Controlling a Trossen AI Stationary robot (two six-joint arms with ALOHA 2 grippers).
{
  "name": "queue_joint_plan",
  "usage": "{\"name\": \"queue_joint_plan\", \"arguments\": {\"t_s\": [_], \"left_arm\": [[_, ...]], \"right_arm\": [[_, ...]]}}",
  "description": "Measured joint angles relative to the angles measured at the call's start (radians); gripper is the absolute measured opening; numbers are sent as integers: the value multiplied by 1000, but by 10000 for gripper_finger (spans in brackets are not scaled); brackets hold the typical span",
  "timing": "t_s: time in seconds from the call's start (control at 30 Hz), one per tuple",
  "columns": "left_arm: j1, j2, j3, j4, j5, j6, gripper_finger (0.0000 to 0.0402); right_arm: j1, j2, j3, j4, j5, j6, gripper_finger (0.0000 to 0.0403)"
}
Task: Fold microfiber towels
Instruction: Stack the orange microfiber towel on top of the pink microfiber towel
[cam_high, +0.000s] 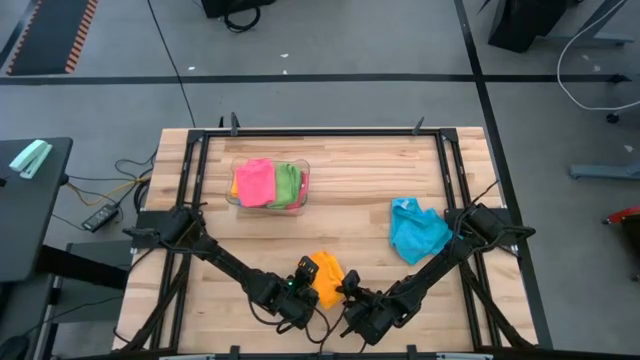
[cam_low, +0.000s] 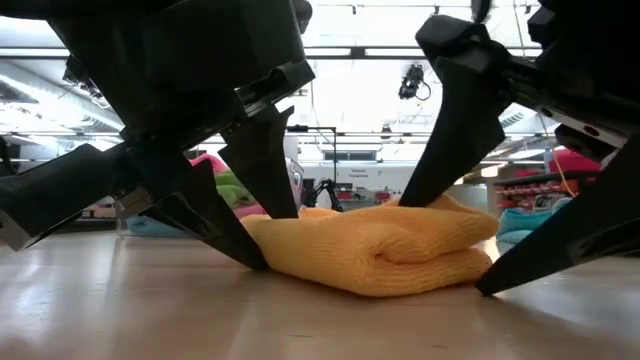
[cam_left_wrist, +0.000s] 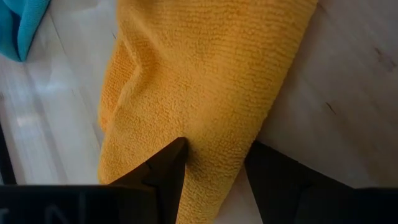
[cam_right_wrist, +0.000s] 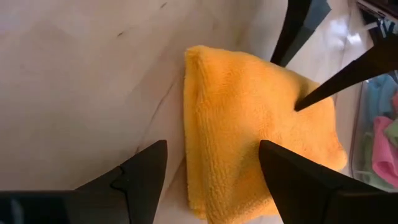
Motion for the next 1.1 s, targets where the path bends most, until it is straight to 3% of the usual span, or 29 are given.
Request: {"name": "queue_joint_plan", "arguments": {"t_s": [0.23, 0.57, 0.67, 0.9, 1.1], "left_arm": [[0, 0, 0, 0, 0, -24, 172], [-5, -26, -2, -11, 7, -18, 164], [-5, -38, -2, -20, 8, -6, 158], [-13, -100, -2, 55, 14, -85, 155], [-33, -100, -1, 42, 32, -162, 194]], "right_arm": [[-23, -4, -29, 30, 0, -18, 237], [-52, 0, -31, 37, -66, -42, 63], [-57, 0, -32, 39, -70, -36, 29], [-76, -36, -29, 22, -103, 84, 12], [-114, -130, -29, 10, -206, 269, 10]]}}
